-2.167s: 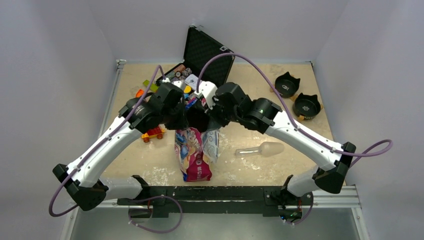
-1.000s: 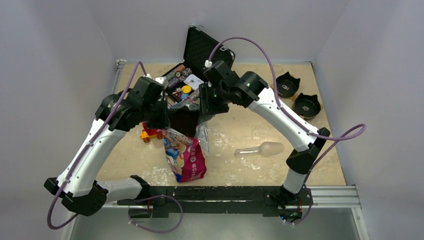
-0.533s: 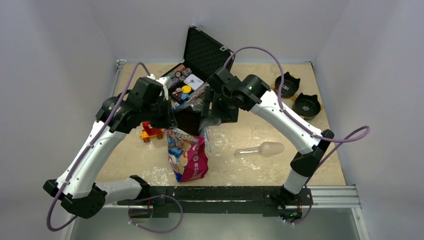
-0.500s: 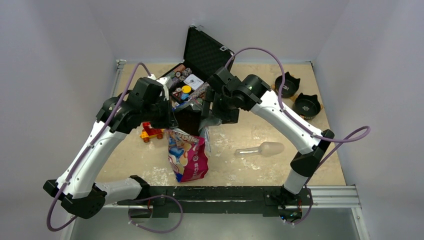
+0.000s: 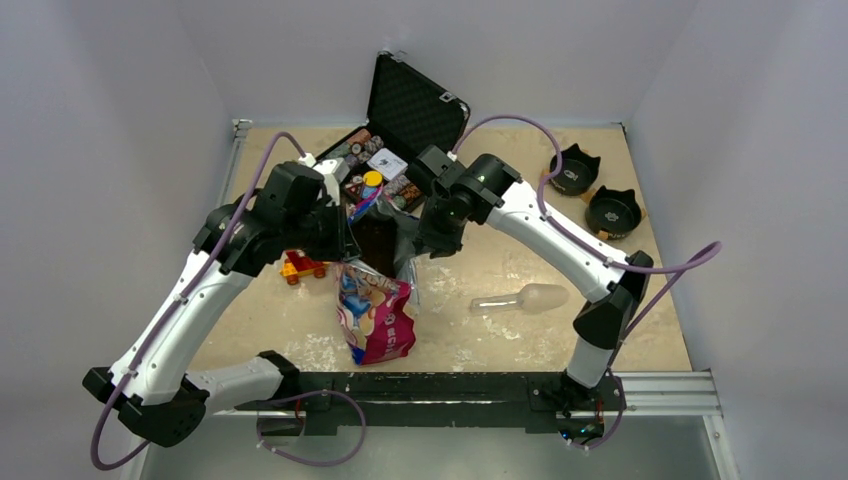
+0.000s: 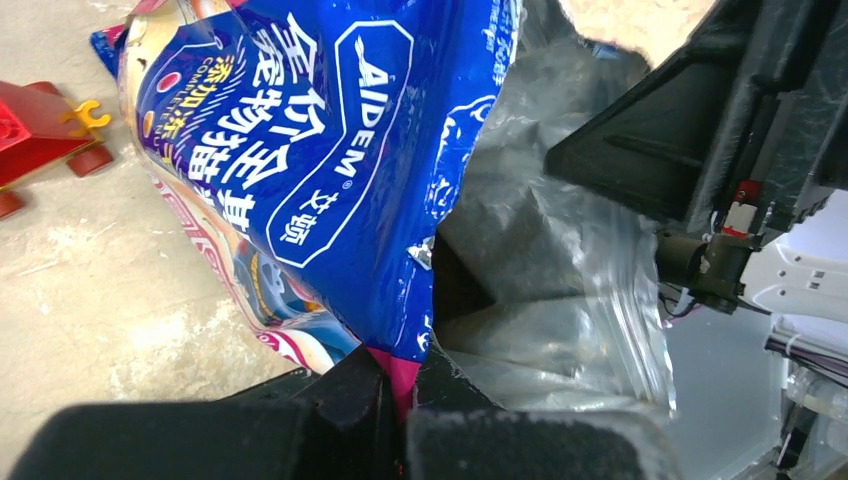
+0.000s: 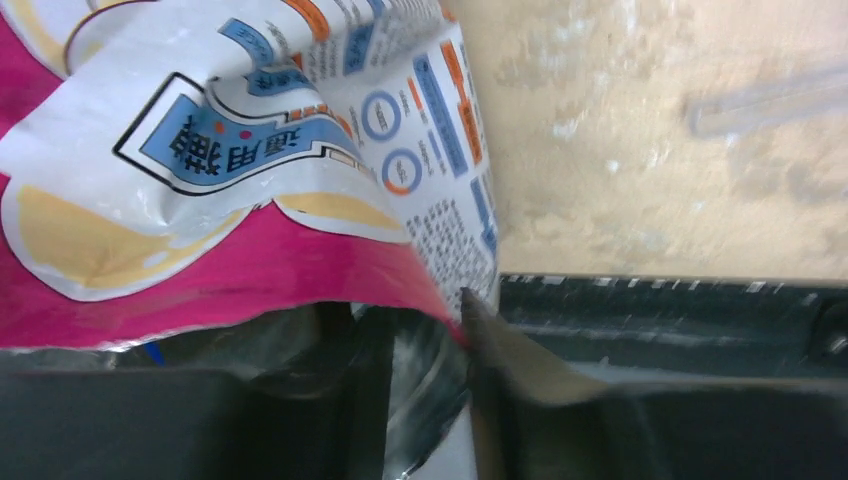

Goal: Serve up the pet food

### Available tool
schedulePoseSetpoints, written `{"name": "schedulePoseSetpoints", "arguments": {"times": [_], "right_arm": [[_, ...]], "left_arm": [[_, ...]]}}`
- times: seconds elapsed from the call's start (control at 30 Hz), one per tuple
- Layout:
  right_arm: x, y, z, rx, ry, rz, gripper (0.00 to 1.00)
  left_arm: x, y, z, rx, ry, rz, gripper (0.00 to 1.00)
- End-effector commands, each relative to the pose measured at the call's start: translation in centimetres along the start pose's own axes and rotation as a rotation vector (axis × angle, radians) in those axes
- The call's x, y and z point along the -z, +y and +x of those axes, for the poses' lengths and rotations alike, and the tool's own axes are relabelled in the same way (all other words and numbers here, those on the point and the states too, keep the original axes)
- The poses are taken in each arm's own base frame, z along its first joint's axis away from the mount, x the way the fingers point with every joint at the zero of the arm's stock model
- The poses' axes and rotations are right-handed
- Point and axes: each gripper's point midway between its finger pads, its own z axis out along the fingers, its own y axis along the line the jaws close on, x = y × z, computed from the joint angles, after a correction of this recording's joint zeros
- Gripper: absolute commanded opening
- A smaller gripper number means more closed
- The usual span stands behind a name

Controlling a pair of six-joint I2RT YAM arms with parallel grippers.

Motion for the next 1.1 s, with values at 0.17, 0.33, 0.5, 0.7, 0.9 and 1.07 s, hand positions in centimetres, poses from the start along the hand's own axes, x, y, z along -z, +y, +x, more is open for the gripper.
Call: {"name": "schedulePoseSetpoints", "arguments": {"times": [0.17, 0.33, 0.5, 0.7, 0.9, 1.07], "right_arm": [[5.1, 3.5, -2.0, 0.477, -0.251, -0.219, 0.00], [6.6, 4.5, -1.7, 0.578, -0.318, -0.375, 0.00], [7.9, 5.5, -2.3, 0.620, -0.346, -0.392, 0.00], [7.9, 6.7, -2.7, 0.672, -0.363, -0.406, 0.00], [7.0, 7.6, -1.8, 0.718, -0.294, -0.418, 0.00], [7.8, 9.6, -1.2, 0.801, -0.290, -0.518, 0.00]], "left_arm": [[1.4, 1.1, -0.3, 0.049, -0.017, -0.077, 0.08], [0.4, 2.3, -0.2, 0.122, -0.001, -0.167, 0.26], [-0.3, 3.7, -0.3, 0.122, 0.010, -0.254, 0.43], [-0.6, 4.9, -0.7, 0.079, 0.009, -0.325, 0.53], [3.3, 7.2, -3.2, -0.010, -0.101, -0.478, 0.00], [8.2, 8.0, -7.2, -0.025, -0.321, -0.567, 0.00]]}}
